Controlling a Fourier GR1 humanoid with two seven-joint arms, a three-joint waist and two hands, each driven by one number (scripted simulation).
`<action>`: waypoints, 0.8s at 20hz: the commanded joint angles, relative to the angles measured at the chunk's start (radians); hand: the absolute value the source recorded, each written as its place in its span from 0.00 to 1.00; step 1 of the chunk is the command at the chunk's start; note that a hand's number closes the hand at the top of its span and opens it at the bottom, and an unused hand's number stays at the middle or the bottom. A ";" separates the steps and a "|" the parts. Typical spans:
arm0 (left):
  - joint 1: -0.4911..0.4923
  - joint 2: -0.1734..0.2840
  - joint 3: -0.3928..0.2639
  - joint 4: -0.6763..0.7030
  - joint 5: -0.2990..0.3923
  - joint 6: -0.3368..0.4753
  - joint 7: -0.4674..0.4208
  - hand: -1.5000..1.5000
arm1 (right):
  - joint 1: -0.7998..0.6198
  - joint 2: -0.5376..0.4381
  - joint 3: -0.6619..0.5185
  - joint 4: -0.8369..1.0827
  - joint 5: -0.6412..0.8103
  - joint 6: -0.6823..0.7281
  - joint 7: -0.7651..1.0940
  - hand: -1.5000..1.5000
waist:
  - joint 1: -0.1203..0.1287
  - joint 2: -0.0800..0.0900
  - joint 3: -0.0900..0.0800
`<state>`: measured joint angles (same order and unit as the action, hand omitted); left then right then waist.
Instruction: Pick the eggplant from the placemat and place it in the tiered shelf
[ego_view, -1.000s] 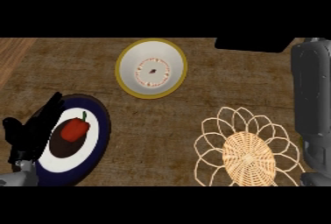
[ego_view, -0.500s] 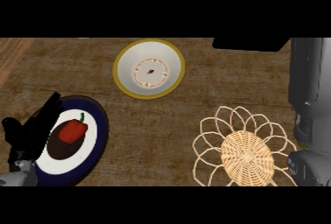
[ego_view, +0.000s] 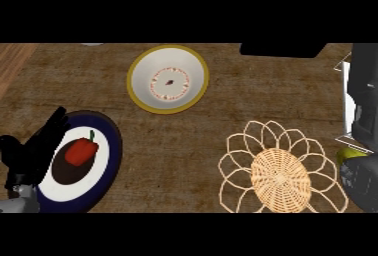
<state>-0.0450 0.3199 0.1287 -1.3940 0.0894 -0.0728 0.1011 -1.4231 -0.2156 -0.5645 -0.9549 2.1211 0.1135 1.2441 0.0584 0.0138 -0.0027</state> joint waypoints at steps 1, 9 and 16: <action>-0.009 -0.005 0.008 0.004 0.006 0.009 0.020 0.50 | -0.067 -0.035 -0.053 0.067 0.039 0.034 0.206 1.00 | -0.013 0.000 0.001; -0.004 0.006 0.026 0.024 0.004 -0.002 -0.018 0.50 | -0.057 -0.084 -0.131 0.145 0.124 0.055 0.184 1.00 | -0.028 -0.003 0.001; 0.011 -0.001 0.024 0.003 0.011 -0.011 -0.006 0.50 | -0.028 -0.160 -0.216 0.193 0.128 -0.037 0.151 1.00 | -0.021 0.000 0.002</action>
<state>-0.0317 0.3216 0.1520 -1.3877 0.0959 -0.0798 0.0856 -1.4557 -0.3518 -0.7482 -0.8024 2.2468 0.1068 1.2053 0.0352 0.0117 -0.0008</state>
